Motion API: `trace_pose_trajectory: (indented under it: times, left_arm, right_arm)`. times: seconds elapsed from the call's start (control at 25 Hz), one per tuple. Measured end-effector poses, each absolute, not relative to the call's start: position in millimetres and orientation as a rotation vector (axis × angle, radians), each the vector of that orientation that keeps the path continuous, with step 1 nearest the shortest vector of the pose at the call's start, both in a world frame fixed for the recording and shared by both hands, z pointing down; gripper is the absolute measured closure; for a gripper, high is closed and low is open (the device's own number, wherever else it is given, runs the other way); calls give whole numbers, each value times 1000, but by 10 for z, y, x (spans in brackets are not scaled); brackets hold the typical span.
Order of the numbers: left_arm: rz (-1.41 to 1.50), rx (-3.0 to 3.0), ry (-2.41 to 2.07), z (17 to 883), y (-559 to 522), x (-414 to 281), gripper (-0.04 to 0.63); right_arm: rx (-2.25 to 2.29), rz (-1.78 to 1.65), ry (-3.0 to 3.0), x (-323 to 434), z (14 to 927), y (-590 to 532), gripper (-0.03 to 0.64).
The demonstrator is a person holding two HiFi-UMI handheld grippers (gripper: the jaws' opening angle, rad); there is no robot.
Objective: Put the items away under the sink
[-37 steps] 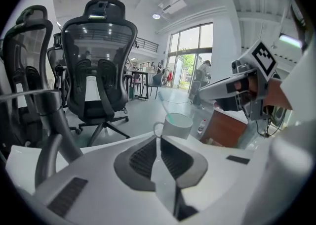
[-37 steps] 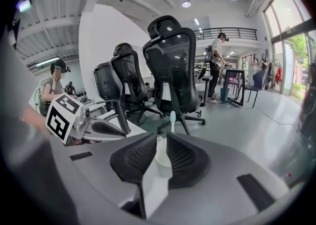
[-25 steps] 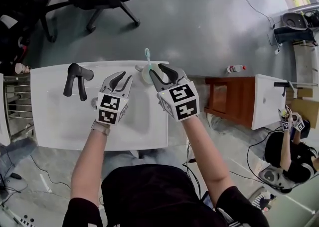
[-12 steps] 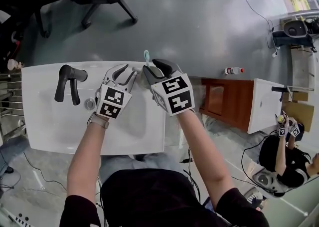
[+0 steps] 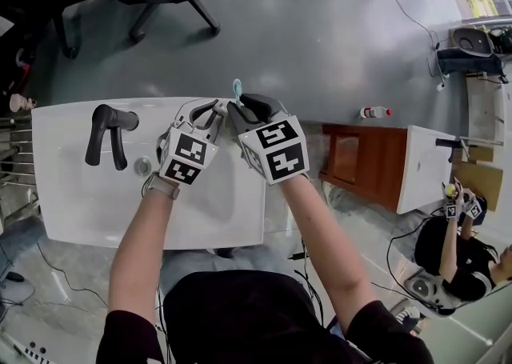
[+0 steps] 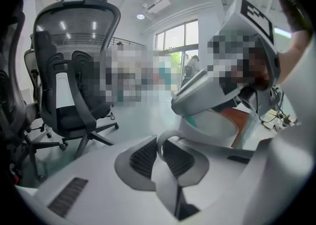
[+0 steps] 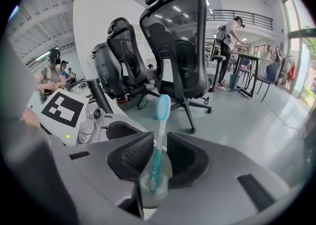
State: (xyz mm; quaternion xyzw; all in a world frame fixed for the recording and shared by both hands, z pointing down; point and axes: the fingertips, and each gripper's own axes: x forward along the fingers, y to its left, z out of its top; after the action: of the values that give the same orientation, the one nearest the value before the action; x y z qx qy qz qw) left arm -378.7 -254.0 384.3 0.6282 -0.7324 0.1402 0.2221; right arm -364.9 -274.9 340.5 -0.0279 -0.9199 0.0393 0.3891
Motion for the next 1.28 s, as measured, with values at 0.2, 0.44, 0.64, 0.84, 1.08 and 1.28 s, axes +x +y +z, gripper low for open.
trace_pose_trajectory:
  times: [0.2, 0.44, 0.64, 0.84, 1.08, 1.28]
  left_arm:
    - [352, 1682, -2061, 3851, -2501, -3772, 548]
    - [316, 1645, -2057, 3828, -2402, -3680, 549]
    - [301, 1638, -2077, 3688, -2255, -3692, 551]
    - [288, 1631, -2090, 3515, -2051, -3736, 551]
    - [256, 1630, -2103, 3239, -1752, -3730, 551]
    - [254, 1644, -2115, 2969, -1467, -3691, 549]
  right_arm:
    - [-66, 68, -2353, -3616, 3413, -2721, 558]
    - [-10, 123, -2391, -3513, 3319, -2767, 571]
    - [-9, 153, -2448, -3456, 3103, -2670, 572]
    - [6, 229, -2537, -3439, 2686, -2544, 572]
    - [35, 270, -2651, -3365, 2116, -2331, 572]
    - [75, 359, -2749, -3214, 1632, -2175, 572]
